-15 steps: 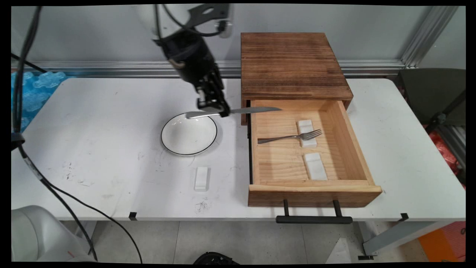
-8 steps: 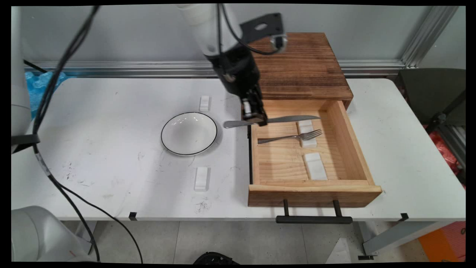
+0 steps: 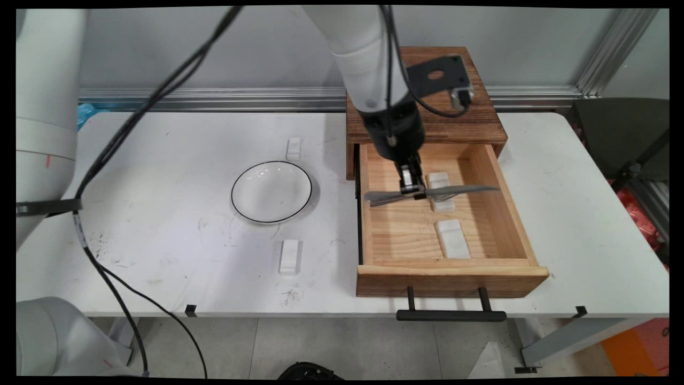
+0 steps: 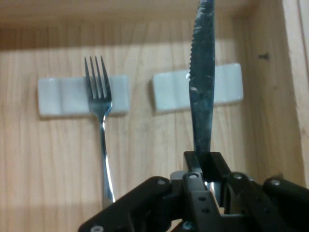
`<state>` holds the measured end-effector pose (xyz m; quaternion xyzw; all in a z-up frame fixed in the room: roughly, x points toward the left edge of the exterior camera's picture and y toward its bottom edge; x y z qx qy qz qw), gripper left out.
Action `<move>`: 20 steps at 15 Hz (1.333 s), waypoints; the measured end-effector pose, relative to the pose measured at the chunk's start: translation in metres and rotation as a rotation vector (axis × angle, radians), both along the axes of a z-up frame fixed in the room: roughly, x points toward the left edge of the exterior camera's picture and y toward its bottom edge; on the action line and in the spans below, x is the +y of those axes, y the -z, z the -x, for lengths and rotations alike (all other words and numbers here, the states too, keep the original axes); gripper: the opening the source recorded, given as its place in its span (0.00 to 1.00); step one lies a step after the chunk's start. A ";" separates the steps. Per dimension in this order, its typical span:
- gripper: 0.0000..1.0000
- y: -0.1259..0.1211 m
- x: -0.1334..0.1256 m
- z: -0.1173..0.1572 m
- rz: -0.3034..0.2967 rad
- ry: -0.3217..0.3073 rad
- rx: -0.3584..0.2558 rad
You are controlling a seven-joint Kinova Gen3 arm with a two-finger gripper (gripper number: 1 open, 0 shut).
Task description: Place the picked object into the drawer
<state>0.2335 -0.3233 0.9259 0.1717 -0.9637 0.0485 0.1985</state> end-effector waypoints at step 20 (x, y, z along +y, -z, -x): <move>0.00 0.100 -0.019 0.046 -0.066 -0.022 -0.045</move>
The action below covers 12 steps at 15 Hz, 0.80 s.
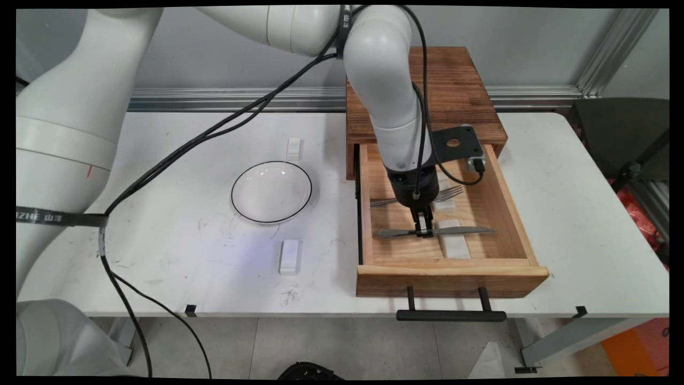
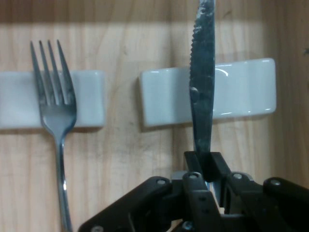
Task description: Place the picked object into the drawer
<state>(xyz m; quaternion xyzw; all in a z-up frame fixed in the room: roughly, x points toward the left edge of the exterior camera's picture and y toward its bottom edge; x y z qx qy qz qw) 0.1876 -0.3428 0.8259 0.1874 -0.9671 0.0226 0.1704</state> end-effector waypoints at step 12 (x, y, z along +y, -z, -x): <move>1.00 0.010 -0.004 0.001 0.014 0.010 0.015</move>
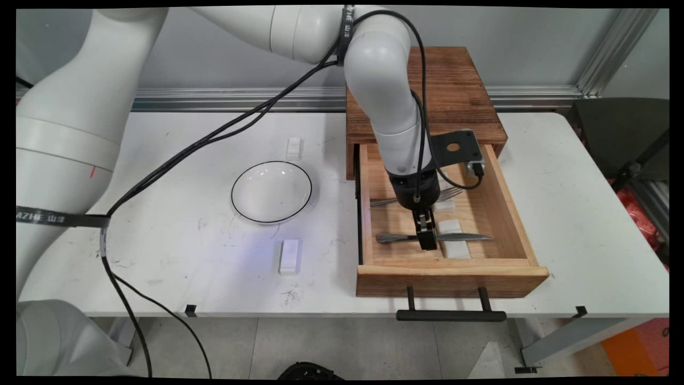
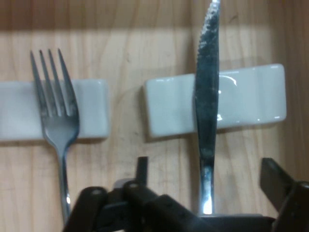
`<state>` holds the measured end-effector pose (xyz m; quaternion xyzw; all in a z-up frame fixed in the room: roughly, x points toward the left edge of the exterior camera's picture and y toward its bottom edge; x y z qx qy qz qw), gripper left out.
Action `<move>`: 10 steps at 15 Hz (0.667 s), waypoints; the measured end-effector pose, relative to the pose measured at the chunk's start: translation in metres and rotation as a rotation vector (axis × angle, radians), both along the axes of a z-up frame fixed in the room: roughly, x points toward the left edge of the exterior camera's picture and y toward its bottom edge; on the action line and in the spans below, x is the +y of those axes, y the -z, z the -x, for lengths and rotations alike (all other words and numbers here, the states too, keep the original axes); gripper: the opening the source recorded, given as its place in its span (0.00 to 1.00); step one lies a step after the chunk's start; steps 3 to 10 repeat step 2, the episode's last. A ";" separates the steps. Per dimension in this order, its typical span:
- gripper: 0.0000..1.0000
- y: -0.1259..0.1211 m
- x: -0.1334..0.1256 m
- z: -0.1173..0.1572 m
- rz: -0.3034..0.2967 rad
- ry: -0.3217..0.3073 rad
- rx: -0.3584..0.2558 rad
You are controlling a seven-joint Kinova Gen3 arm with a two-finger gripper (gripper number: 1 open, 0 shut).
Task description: Place the picked object into the drawer
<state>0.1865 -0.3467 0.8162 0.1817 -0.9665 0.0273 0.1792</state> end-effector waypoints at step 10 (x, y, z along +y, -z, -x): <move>1.00 -0.004 -0.001 -0.001 0.008 0.004 0.007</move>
